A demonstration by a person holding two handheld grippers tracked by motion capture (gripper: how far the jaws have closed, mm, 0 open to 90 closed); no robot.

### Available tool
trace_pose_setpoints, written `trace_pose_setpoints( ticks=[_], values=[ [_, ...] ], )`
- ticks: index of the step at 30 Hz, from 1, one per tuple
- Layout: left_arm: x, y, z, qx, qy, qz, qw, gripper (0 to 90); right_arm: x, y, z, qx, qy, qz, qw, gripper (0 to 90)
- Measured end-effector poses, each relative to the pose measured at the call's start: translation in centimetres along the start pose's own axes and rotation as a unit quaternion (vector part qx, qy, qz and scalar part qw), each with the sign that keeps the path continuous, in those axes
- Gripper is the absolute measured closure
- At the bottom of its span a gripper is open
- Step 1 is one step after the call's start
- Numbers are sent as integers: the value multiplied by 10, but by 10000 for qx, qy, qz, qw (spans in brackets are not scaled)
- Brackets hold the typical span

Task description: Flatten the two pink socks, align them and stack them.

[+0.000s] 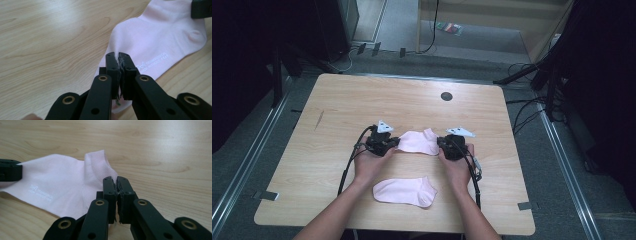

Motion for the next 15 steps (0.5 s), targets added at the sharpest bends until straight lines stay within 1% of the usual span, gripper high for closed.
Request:
trace_pose_setpoints(
  ticks=[1, 3, 5, 6, 7, 8, 9, 14, 15],
  values=[
    [0, -5, 1, -67, -33, -50, 10000, 880, 2, -3, 1, 36, -2, -37, 10000, 869],
    [-1, -14, 3, -99, -35, -136, 9999, 881, 5, -11, 6, 138, 43, -120, 9998, 870],
    [-2, -24, 3, -132, 26, -198, 9997, 882, 7, -18, 12, 222, -2, -148, 9996, 872],
    [-2, -27, 3, -141, 22, -231, 9996, 882, 7, -22, 15, 242, -80, -147, 9996, 872],
    [-2, -27, 3, -141, 22, -231, 9996, 882, 6, -25, 18, 258, -130, -147, 9995, 872],
    [-4, -37, 3, -148, 82, -308, 9994, 882, 5, -29, 21, 278, -175, -170, 9993, 872],
    [-6, -43, 3, -161, 77, -355, 9992, 882, 4, -31, 23, 289, -208, -189, 9992, 872],
    [-17, -65, 2, -306, 2, -495, 9983, 882, -6, -46, 36, 453, -224, -224, 9985, 873],
    [-20, -69, 1, -354, -58, -533, 9979, 882, -9, -49, 39, 492, -213, -216, 9983, 873]
  ],
)
Point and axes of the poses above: each handheld gripper's, and its own axes: y roughly forward along the jaws, x roughly out of its top, z roughly to its left, the point moved 8 cm from there along y, roughly forward along the jaws, and after that the axes turned 6 degrees about x, right-handed, at the moved point
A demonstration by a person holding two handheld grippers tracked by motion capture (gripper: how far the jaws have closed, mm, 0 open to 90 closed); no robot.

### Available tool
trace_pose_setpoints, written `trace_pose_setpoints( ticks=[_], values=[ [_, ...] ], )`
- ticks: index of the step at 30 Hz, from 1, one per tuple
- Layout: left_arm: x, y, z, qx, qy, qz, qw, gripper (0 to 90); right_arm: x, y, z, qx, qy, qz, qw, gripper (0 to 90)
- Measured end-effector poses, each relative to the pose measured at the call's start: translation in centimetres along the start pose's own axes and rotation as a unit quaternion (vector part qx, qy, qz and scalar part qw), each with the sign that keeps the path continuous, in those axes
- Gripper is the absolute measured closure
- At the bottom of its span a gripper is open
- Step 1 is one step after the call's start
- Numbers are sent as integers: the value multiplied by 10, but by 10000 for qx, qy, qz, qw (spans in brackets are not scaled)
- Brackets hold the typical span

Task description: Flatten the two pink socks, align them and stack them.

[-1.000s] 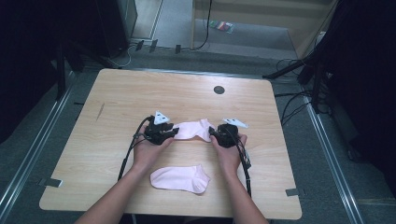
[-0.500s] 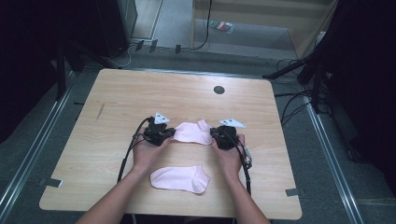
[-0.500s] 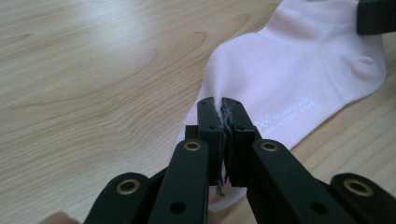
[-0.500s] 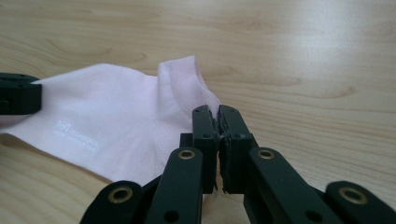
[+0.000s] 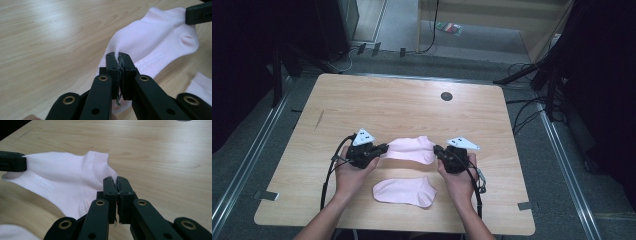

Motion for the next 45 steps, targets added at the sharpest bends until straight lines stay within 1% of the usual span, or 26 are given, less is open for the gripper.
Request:
trace_pose_setpoints(
  ticks=[3, 4, 7, 8, 12, 14, 15, 16, 17, 18, 20, 22, 24, 25, 26, 27, 32, 33, 34, 35, 36, 37, 38, 40, 43, 45],
  values=[
    [-7, -12, -3, -32, -26, -4, 10000, 882, -7, -7, 9, 105, 0, 18, 9999, 873],
    [-9, -16, -5, -71, -61, -15, 10000, 882, -10, -10, 12, 155, -6, 26, 9999, 874],
    [-15, -28, -10, -149, -55, -17, 9999, 882, -15, -18, 21, 255, -27, 21, 9997, 874],
    [-16, -32, -12, -149, -30, -37, 9999, 882, -18, -21, 24, 294, 22, 27, 9996, 874],
    [-24, -48, -23, -215, 78, -27, 9997, 882, -28, -32, 33, 416, 21, 45, 9991, 874],
    [-29, -55, -28, -249, 141, -9, 9996, 882, -33, -36, 36, 457, 6, 71, 9989, 874],
    [-31, -58, -30, -252, 166, -2, 9995, 883, -37, -39, 38, 496, 47, 91, 9987, 875],
    [-31, -58, -30, -252, 166, -2, 9995, 882, -40, -41, 39, 537, 51, 105, 9985, 874],
    [-36, -64, -34, -280, 219, 46, 9994, 883, -43, -44, 41, 545, 45, 125, 9984, 874],
    [-36, -64, -34, -280, 219, 46, 9994, 883, -43, -44, 41, 545, 45, 125, 9984, 874],
    [-42, -72, -40, -304, 215, 54, 9993, 883, -48, -50, 44, 594, 19, 174, 9981, 875],
    [-47, -77, -42, -214, 279, 43, 9994, 884, -51, -54, 46, 592, 9, 226, 9980, 877],
    [-51, -81, -42, -199, 325, 64, 9993, 886, -56, -60, 46, 529, -15, 272, 9982, 881],
    [-53, -82, -42, -191, 333, 74, 9992, 887, -58, -63, 45, 515, -21, 283, 9983, 882],
    [-56, -82, -42, -261, 285, 112, 9992, 886, -59, -65, 45, 518, 5, 290, 9982, 882],
    [-58, -81, -44, -270, 262, 127, 9992, 886, -63, -67, 45, 538, 53, 322, 9980, 882],
    [-68, -71, -55, -188, 517, 227, 9982, 882, -77, -64, 49, 578, 43, 416, 9975, 881],
    [-69, -69, -57, -186, 531, 218, 9982, 881, -79, -63, 49, 589, 61, 430, 9973, 880],
    [-69, -69, -57, -186, 531, 218, 9982, 880, -79, -63, 49, 589, 61, 430, 9973, 880],
    [-70, -66, -59, -161, 634, 226, 9976, 879, -80, -62, 50, 615, 85, 450, 9971, 880],
    [-70, -66, -59, -161, 634, 226, 9976, 878, -81, -62, 50, 603, 61, 457, 9971, 880],
    [-71, -64, -61, -214, 614, 248, 9976, 878, -81, -61, 50, 606, 72, 451, 9971, 879],
    [-72, -62, -61, -188, 625, 253, 9975, 877, -81, -61, 49, 599, 77, 448, 9972, 879],
    [-74, -61, -64, -244, 650, 292, 9972, 877, -80, -61, 49, 625, 101, 422, 9971, 878],
    [-74, -62, -63, -148, 751, 273, 9967, 877, -78, -63, 49, 680, 157, 416, 9967, 878],
    [-74, -62, -61, -110, 752, 260, 9968, 877, -79, -63, 49, 697, 153, 434, 9965, 877]
  ],
)
Point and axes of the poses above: each handheld gripper's, and its own axes: y roughly forward along the jaws, x roughly out of its top, z roughly to its left, the point moved 8 cm from there along y, roughly forward along the jaws, and after that the axes turned 6 degrees about x, right-handed, at the moved point
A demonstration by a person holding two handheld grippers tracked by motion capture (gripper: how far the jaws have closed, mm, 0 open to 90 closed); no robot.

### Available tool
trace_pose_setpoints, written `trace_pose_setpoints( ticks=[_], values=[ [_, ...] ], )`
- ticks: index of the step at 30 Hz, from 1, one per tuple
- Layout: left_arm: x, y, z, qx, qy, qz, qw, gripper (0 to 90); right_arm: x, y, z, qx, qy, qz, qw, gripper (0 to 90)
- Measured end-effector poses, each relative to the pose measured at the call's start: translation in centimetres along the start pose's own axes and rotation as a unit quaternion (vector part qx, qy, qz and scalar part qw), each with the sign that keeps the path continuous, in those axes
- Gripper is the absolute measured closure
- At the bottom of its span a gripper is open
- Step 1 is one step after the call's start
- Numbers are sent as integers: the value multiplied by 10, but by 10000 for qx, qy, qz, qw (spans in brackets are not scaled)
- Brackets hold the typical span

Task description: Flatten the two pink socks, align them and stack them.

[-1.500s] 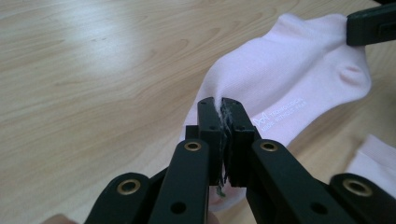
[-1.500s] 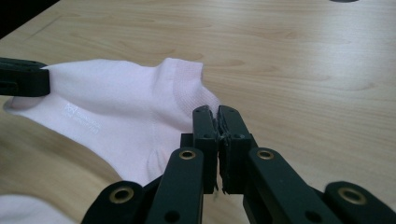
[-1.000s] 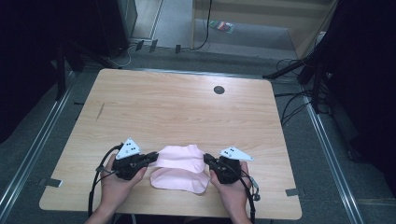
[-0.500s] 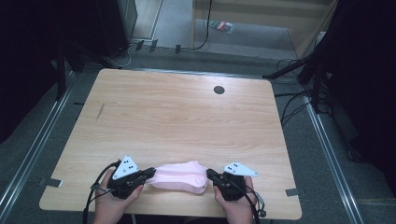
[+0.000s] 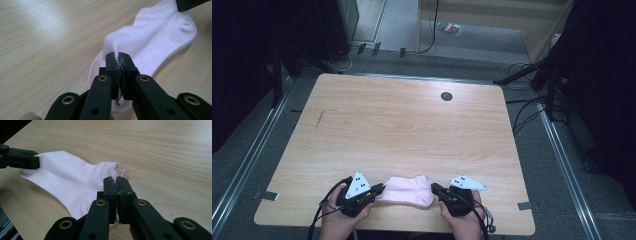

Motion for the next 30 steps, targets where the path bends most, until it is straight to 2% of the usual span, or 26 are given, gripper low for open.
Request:
trace_pose_setpoints(
  ticks=[3, 4, 5, 6, 8, 9, 11, 13, 15, 17, 18, 19, 20, 23, 25, 26, 28, 30],
  values=[
    [-5, 6, 1, 40, 75, 131, 9999, 853, -4, 2, 0, 34, 19, 105, 9999, 875],
    [-7, 8, -1, 23, 108, 191, 9998, 804, -6, 4, -1, 6, -7, 126, 9999, 871],
    [-8, 9, 0, 67, 148, 170, 9997, 759, -7, 5, -2, -31, -54, 173, 9998, 864],
    [-8, 9, 1, 52, 105, 99, 9999, 690, -9, 6, -3, -50, -68, 231, 9997, 846],
    [-4, 3, 6, -178, -261, -117, 9994, 609, -9, 6, -4, -18, -23, 198, 9998, 793],
    [-3, 0, 12, -256, -468, -229, 9983, 596, -7, 4, -5, -14, -21, 139, 9999, 775],
    [-2, -7, 26, -389, -898, -369, 9945, 602, -5, 2, -6, 41, 100, 74, 9999, 744],
    [-5, -11, 38, -422, -1205, -361, 9912, 645, -4, 1, -8, 94, 208, 27, 9997, 714],
    [-10, -11, 44, -463, -1408, -229, 9887, 693, -5, 3, -8, 132, 333, 25, 9994, 678],
    [-12, -11, 45, -441, -1433, -170, 9886, 708, -7, 4, -7, 144, 374, 68, 9992, 645],
    [-13, -9, 43, -491, -1513, -48, 9873, 708, -8, 5, -7, 139, 384, 75, 9991, 629],
    [-15, -7, 40, -536, -1518, 60, 9869, 697, -11, 9, -5, 183, 464, 171, 9986, 617],
    [-17, -3, 36, -555, -1520, 244, 9865, 691, -12, 10, -5, 171, 437, 187, 9987, 619],
    [-20, 1, 29, -605, -1533, 443, 9853, 691, -14, 11, -5, 110, 482, 248, 9985, 664],
    [-20, 2, 27, -572, -1476, 467, 9863, 729, -15, 12, -5, 139, 463, 268, 9985, 725],
    [-20, 2, 27, -535, -1437, 465, 9871, 791, -15, 12, -4, 158, 480, 292, 9983, 763],
    [-19, 2, 27, -517, -1463, 440, 9869, 899, -15, 12, -4, 196, 486, 295, 9982, 823],
    [-18, 1, 27, -528, -1417, 396, 9877, 900, -14, 11, -3, 242, 482, 279, 9982, 842]
  ],
)
Point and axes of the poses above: each handheld gripper's, and its own axes: y roughly forward along the jaws, x roughly out of its top, z roughly to its left, the point moved 8 cm from there along y, roughly forward along the jaws, and after that the axes turned 6 degrees about x, right-handed, at the moved point
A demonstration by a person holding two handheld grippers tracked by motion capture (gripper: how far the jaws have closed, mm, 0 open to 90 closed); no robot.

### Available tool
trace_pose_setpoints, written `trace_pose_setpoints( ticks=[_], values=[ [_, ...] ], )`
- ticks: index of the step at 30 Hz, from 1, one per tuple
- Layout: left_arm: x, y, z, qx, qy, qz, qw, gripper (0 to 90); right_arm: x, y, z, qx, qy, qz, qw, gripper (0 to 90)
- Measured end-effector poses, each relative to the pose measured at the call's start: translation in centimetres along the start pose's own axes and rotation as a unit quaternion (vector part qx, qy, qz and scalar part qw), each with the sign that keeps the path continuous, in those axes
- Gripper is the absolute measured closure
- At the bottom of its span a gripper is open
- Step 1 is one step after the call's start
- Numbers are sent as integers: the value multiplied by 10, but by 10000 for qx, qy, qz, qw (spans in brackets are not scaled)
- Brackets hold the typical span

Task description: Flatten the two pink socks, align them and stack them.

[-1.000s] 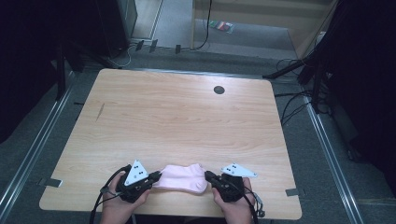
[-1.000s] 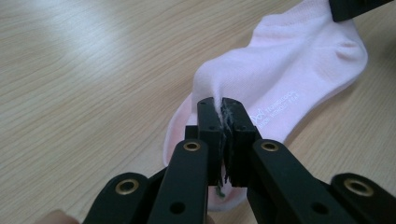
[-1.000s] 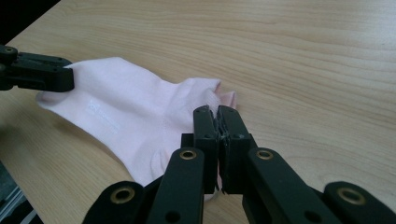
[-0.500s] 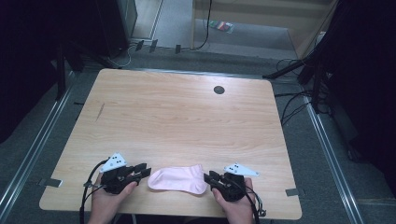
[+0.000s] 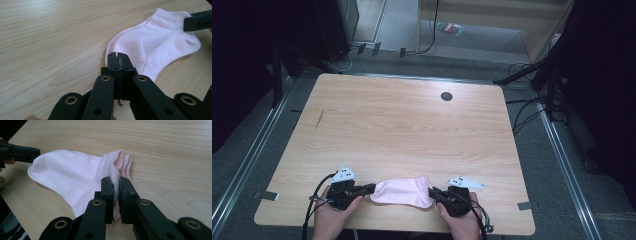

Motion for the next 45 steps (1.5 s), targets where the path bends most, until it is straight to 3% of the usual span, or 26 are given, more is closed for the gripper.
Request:
trace_pose_setpoints(
  ticks=[5, 7, 9, 10, 15, 21, 23, 25, 26, 27, 28, 29, 31, 33, 34, 35, 39, 42, 45],
  values=[
    [6, -7, 2, -10, -84, -262, 9996, 900, 4, -5, 2, 76, 28, -77, 9999, 852],
    [8, -12, 10, 204, -94, -400, 9989, 900, 6, -9, 0, 86, 72, -93, 9999, 855],
    [8, -12, 12, 226, -110, -395, 9989, 900, 6, -10, -2, 72, 101, -99, 9999, 857],
    [7, -10, 13, 117, -238, -374, 9989, 900, 5, -10, -6, 90, 185, -65, 9998, 857],
    [7, -8, 3, -163, -278, -390, 9987, 900, 5, -9, -4, 252, 293, -50, 9992, 856],
    [3, 3, 6, -152, -370, -196, 9990, 900, 5, -6, -6, 279, 351, -23, 9990, 852],
    [-1, 10, 9, 142, -251, -106, 9995, 864, -1, 0, -9, 263, 393, 135, 9988, 840],
    [3, 6, 10, 324, -195, -341, 9987, 737, -2, 2, -10, 145, 311, 131, 9993, 787],
    [5, 3, 10, 353, -187, -481, 9980, 670, -1, 2, -10, 96, 243, 72, 9996, 720],
    [8, -1, 8, 283, -153, -652, 9974, 646, 1, 1, -9, 65, 192, -15, 9998, 677],
    [8, -1, 8, 283, -153, -652, 9974, 646, 1, 1, -9, 65, 192, -15, 9998, 677],
    [13, -7, 3, 177, 6, -866, 9961, 650, 7, -6, -6, -45, 36, -308, 9995, 638],
    [16, -6, -6, 83, 217, -946, 9952, 660, 12, -11, -2, -122, -143, -524, 9984, 653],
    [15, -4, -9, 46, 322, -912, 9953, 657, 14, -13, 3, -115, -229, -572, 9980, 679],
    [12, 4, -17, -15, 501, -765, 9958, 657, 14, -13, 6, -99, -303, -571, 9979, 705],
    [8, 11, -20, 71, 682, -599, 9958, 657, 10, -5, 14, -35, -495, -379, 9981, 774],
    [-1, 21, -23, 289, 953, -244, 9947, 681, -5, 12, 19, -73, -657, 98, 9978, 809],
    [-4, 24, -22, 363, 1011, -146, 9941, 684, -11, 20, 17, -248, -903, 285, 9952, 815],
    [-4, 24, -23, 408, 982, -164, 9942, 675, -10, 21, 17, -287, -920, 305, 9949, 816]
  ],
)
Point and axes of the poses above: each handheld gripper's, and its own axes: y roughly forward along the jaws, x roughly out of its top, z roughly to its left, the point moved 8 cm from there along y, roughly forward along the jaws, and after that the axes turned 6 degrees about x, right-handed, at the moved point
